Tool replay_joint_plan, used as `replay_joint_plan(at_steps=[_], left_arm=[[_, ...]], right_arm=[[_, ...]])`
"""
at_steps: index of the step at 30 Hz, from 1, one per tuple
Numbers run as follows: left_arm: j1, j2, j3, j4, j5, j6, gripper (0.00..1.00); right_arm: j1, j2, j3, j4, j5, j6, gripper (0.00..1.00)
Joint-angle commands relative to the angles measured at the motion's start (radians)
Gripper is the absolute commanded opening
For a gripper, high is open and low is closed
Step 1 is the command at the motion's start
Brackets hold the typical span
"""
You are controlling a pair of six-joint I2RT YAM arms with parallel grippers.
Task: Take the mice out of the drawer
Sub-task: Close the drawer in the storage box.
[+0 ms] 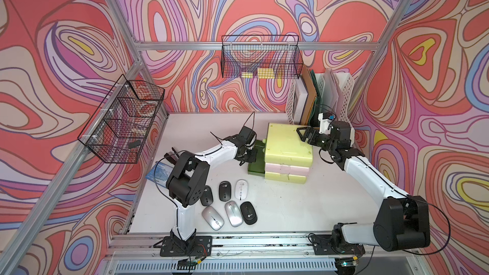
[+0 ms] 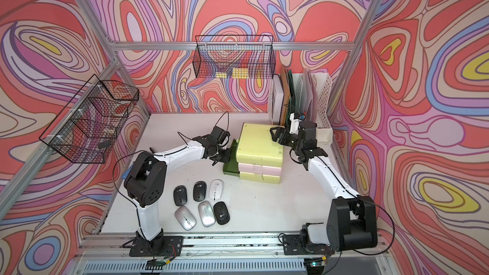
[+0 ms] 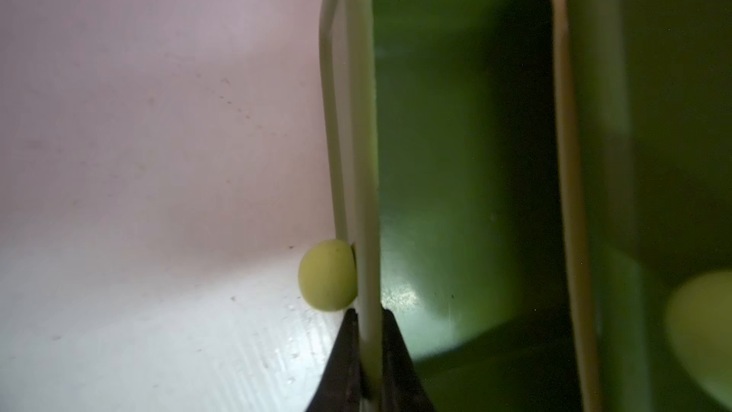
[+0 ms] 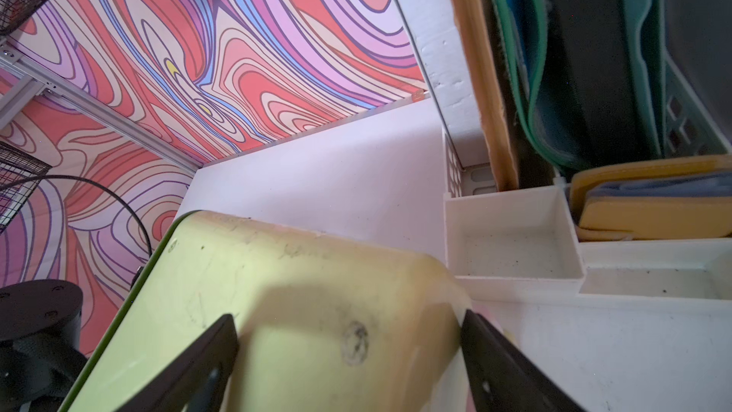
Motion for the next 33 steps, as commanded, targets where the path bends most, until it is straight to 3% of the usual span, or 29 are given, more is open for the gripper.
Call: replay_joint_plan(at_steps=[1, 3, 6, 8, 14, 21, 25, 33], left_arm=[[-0.060, -0.002, 0.042, 0.129, 0.158, -0.047, 0.12], [-0.076, 0.001, 0.044, 0.146, 0.174, -0.068, 0.21], [-0.076, -0.036, 0.000, 0.163, 0.145, -0.100, 0.59], [-0.050, -0.093, -0.056, 0.203, 0.092, -0.101, 0.67], [0.053, -0.149, -0.101, 0.133, 0.067, -0.065, 0.69], [0.060, -0.034, -0.005, -0.028, -0.081, -0.051, 0.69], [0.016, 0.083, 0.120, -0.155, -0.118, -0.041, 0.68], [-0.127, 0.236, 0.297, -0.243, -0.044, -0.038, 0.67]], right_arm=[[0.027, 0.113, -0.111, -0.315, -0.002, -0.033, 0.91], [0.026, 0.117, -0.117, -0.307, -0.009, -0.030, 0.91], [0.026, 0.123, -0.117, -0.303, -0.007, -0.030, 0.91], [0.027, 0.125, -0.116, -0.302, -0.008, -0.032, 0.91], [0.027, 0.129, -0.114, -0.301, -0.009, -0.034, 0.91], [0.027, 0.134, -0.117, -0.298, -0.006, -0.034, 0.91], [0.027, 0.139, -0.126, -0.293, -0.005, -0.031, 0.91], [0.026, 0.132, -0.131, -0.300, 0.003, -0.031, 0.91]])
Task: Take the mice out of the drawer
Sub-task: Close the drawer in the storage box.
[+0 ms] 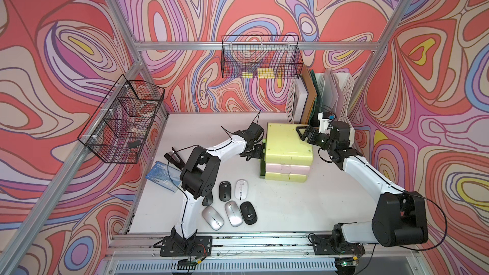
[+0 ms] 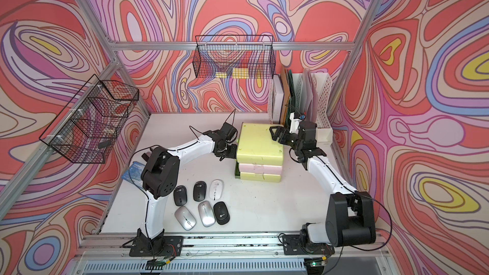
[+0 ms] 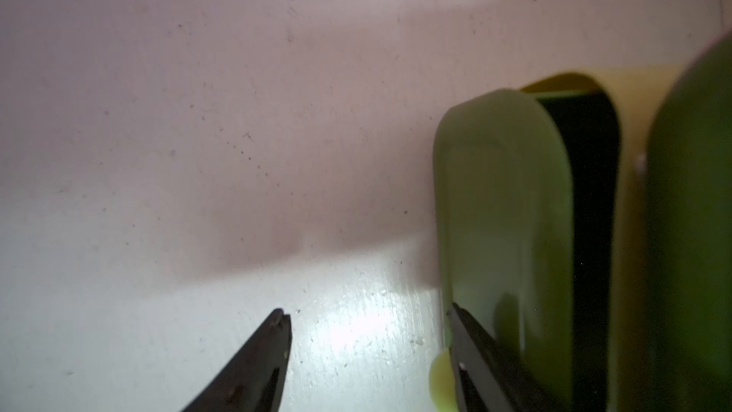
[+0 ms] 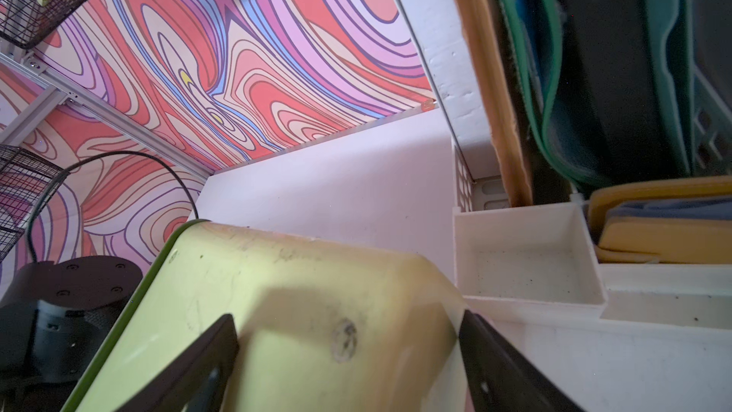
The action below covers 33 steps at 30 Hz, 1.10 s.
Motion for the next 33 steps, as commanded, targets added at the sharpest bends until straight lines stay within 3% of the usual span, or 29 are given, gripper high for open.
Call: replay_joint_plan(at_steps=[1, 6, 14, 19, 25, 28, 31, 33], left_arm=[[-0.111, 0.043, 0.018, -0.056, 0.109, 0.018, 0.67], [-0.113, 0.019, -0.048, -0.004, 0.160, -0.010, 0.67], [-0.094, 0.014, -0.052, -0.201, -0.188, -0.015, 0.68], [-0.065, -0.006, -0.097, -0.228, -0.255, -0.049, 0.69], [-0.018, -0.080, -0.233, -0.033, -0.057, -0.050, 0.71], [-0.010, -0.074, -0.224, -0.014, -0.017, -0.041, 0.72], [-0.014, -0.047, -0.205, 0.065, 0.226, -0.016, 0.72], [-0.050, -0.020, -0.169, 0.090, 0.319, -0.002, 0.73]], right_arm=[[0.035, 0.101, -0.112, -0.385, 0.038, -0.046, 0.91], [0.035, 0.088, -0.116, -0.394, 0.068, -0.046, 0.91], [0.035, 0.074, -0.125, -0.398, 0.093, -0.041, 0.91], [0.035, 0.088, -0.124, -0.401, 0.092, -0.041, 0.91], [0.035, 0.103, -0.112, -0.412, 0.091, -0.042, 0.91], [0.035, 0.103, -0.107, -0.418, 0.091, -0.042, 0.91], [0.035, 0.102, -0.101, -0.429, 0.087, -0.042, 0.91], [0.035, 0.104, -0.098, -0.434, 0.084, -0.042, 0.91]])
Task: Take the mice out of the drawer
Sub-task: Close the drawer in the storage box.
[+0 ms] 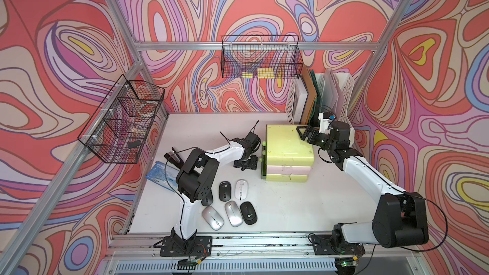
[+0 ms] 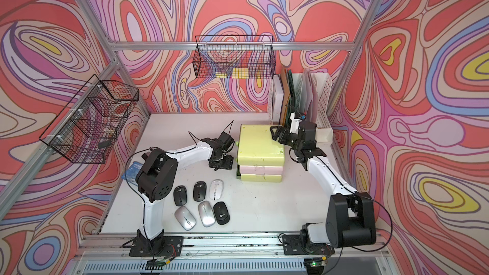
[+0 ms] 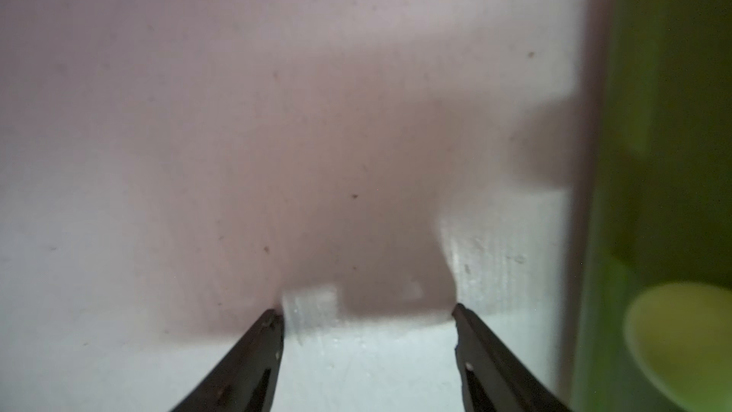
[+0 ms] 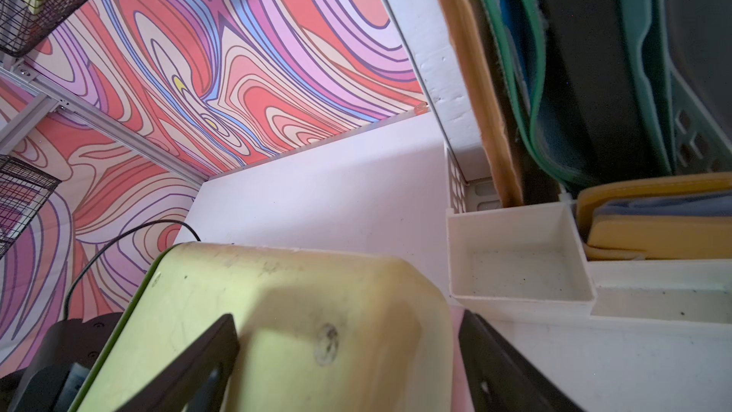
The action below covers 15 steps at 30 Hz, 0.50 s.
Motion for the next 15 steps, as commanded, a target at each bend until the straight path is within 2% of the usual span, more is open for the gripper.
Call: replay_joint_plan(at_steps=[1, 4, 7, 11, 15], left_arm=[[-0.070, 0.077, 0.066, 0.075, 0.297, 0.046, 0.73], [-0.117, 0.151, 0.167, 0.009, 0.365, 0.084, 0.73], [-0.120, 0.153, 0.130, 0.061, 0.393, 0.058, 0.73], [-0.096, 0.109, 0.074, 0.060, 0.308, 0.042, 0.73], [-0.029, -0.009, -0.016, 0.060, 0.199, 0.043, 0.74]], right_arm=[[0.032, 0.110, -0.097, -0.429, 0.052, -0.050, 0.91], [0.032, 0.107, -0.095, -0.433, 0.048, -0.049, 0.91], [0.033, 0.094, -0.101, -0.435, 0.049, -0.044, 0.91], [0.032, 0.089, -0.105, -0.437, 0.053, -0.044, 0.91], [0.031, 0.094, -0.096, -0.440, 0.054, -0.044, 0.91]])
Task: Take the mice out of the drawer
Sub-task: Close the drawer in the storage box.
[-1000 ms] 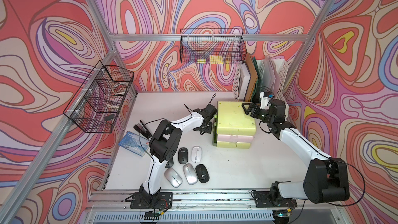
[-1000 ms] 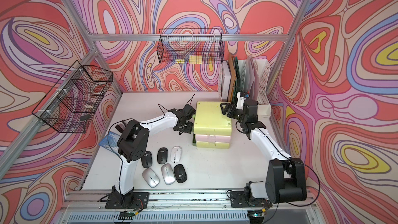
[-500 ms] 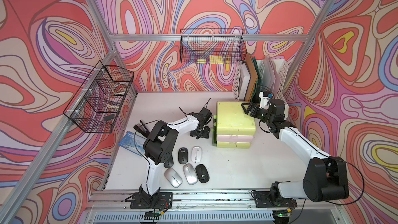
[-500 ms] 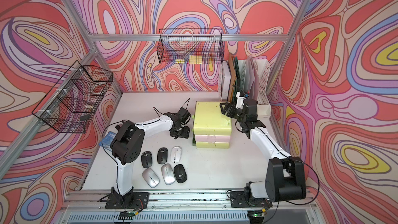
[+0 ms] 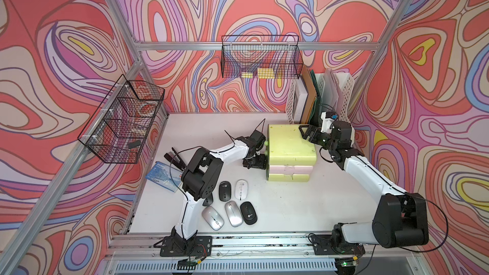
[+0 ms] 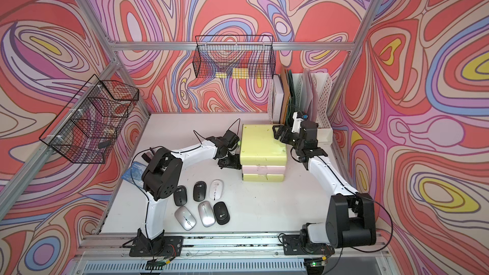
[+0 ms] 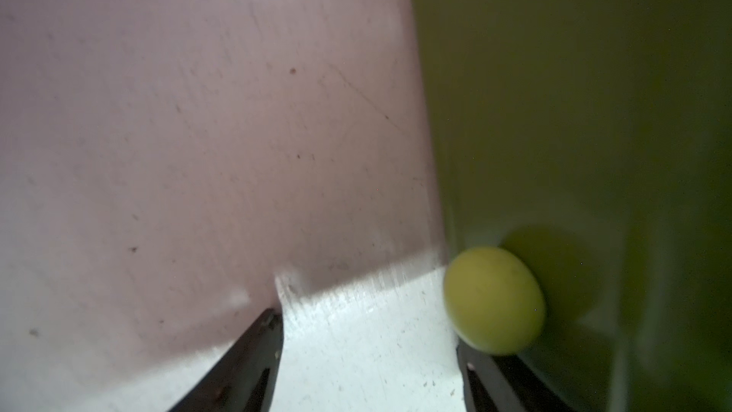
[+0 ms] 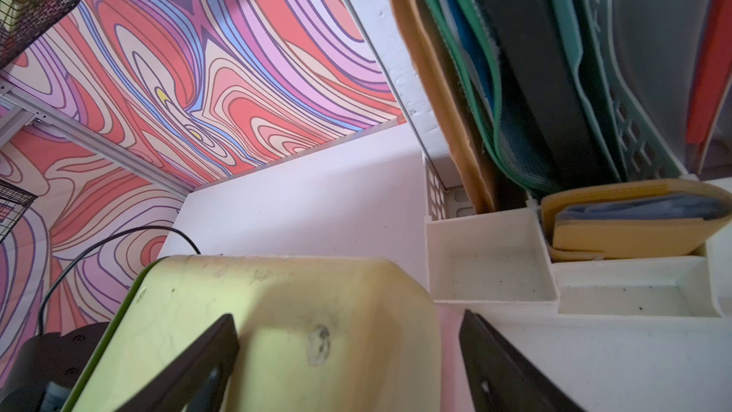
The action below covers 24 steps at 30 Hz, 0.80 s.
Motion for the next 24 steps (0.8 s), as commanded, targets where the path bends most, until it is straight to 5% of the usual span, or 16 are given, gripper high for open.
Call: replay_joint_plan(at_steps=[1, 11, 24], left_arm=[[0.020, -0.074, -0.086, 0.022, 0.002, 0.014, 0.74], [0.239, -0.427, -0.217, -0.078, -0.168, 0.094, 0.80], [0.319, -0.596, -0.430, -0.155, -0.308, 0.004, 0.81]], right_arm=[[0.045, 0.096, -0.100, -0.428, 0.020, -0.043, 0.91], [0.046, 0.095, 0.061, -0.488, 0.076, -0.060, 0.91], [0.067, 0.065, 0.301, -0.532, 0.063, -0.090, 0.91]])
